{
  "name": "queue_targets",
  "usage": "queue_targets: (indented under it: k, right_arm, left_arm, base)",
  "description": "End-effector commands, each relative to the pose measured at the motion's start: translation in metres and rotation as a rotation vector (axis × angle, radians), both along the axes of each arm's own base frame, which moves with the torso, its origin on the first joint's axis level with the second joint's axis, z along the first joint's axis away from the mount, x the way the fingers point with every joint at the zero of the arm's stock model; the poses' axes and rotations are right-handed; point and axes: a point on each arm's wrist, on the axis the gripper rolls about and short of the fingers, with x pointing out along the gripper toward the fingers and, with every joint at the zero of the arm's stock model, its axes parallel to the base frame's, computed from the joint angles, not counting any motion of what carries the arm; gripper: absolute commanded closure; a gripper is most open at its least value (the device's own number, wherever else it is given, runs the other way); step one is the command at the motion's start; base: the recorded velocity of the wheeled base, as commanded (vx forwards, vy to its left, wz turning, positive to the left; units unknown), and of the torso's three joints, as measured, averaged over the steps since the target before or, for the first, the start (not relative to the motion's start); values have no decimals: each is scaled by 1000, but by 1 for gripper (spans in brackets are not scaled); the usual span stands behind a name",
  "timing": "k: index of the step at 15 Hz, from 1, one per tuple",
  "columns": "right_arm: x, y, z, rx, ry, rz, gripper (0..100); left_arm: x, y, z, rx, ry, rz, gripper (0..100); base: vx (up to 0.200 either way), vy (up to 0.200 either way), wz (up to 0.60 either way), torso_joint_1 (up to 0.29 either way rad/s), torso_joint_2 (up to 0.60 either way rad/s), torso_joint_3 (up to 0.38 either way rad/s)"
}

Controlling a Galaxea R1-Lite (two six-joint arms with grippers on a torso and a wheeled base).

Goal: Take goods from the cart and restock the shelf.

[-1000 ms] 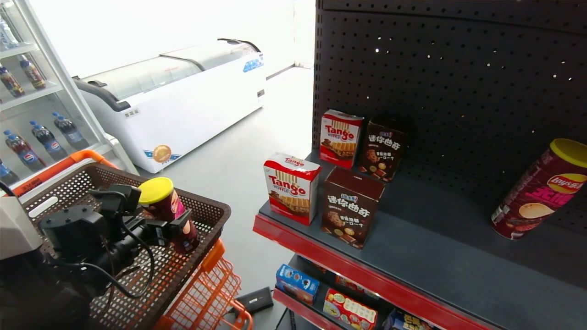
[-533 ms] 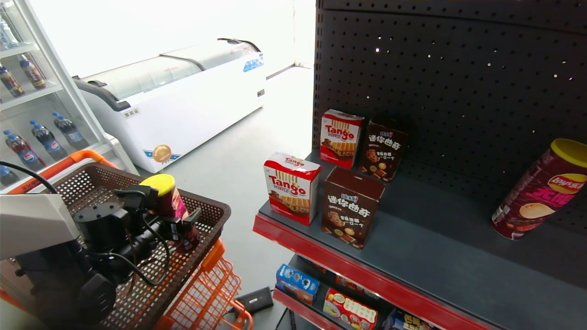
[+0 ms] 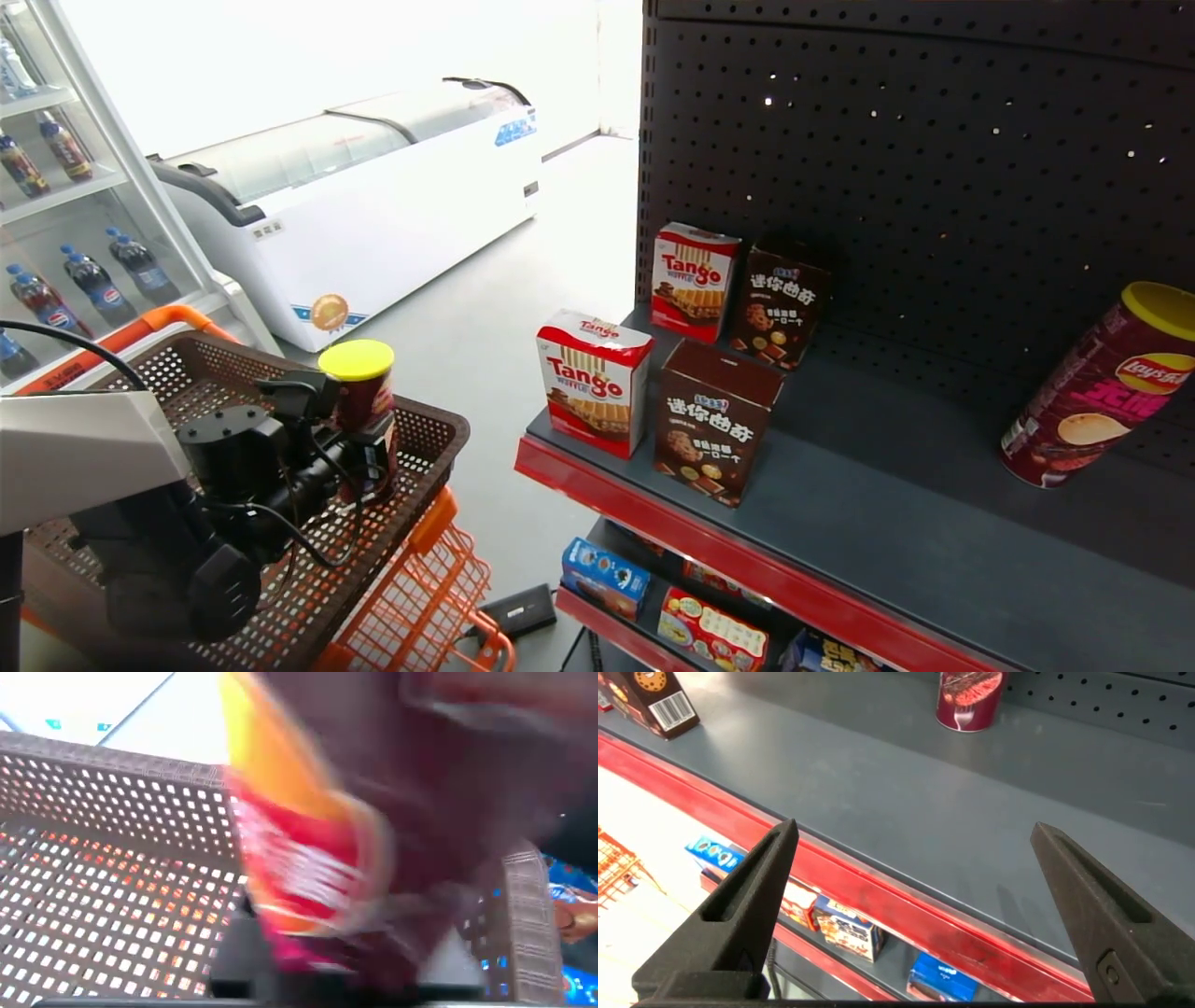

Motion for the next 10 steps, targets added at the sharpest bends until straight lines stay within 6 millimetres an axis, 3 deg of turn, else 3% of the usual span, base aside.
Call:
queue_targets:
  k: [1, 6, 7, 10]
  right_arm:
    - [0, 0, 0, 1, 1, 0, 0]
    - [0, 0, 0, -1, 1, 0, 0]
    - [0, 0, 0, -1, 0, 0, 0]
    - [0, 0, 0, -1, 1, 0, 0]
  left_arm:
    - [-5, -4, 23, -2, -57, -11, 100]
    - [-21, -12, 83, -30, -124, -25, 100]
    - [-30, -13, 106, -33, -135, -32, 100]
    - [-50, -19, 139, -35, -194, -55, 100]
  base:
    - [0, 0, 0, 0, 0, 0]
    - [0, 0, 0, 0, 0, 0]
    - [0, 0, 0, 0, 0, 0]
    - [0, 0, 0, 0, 0, 0]
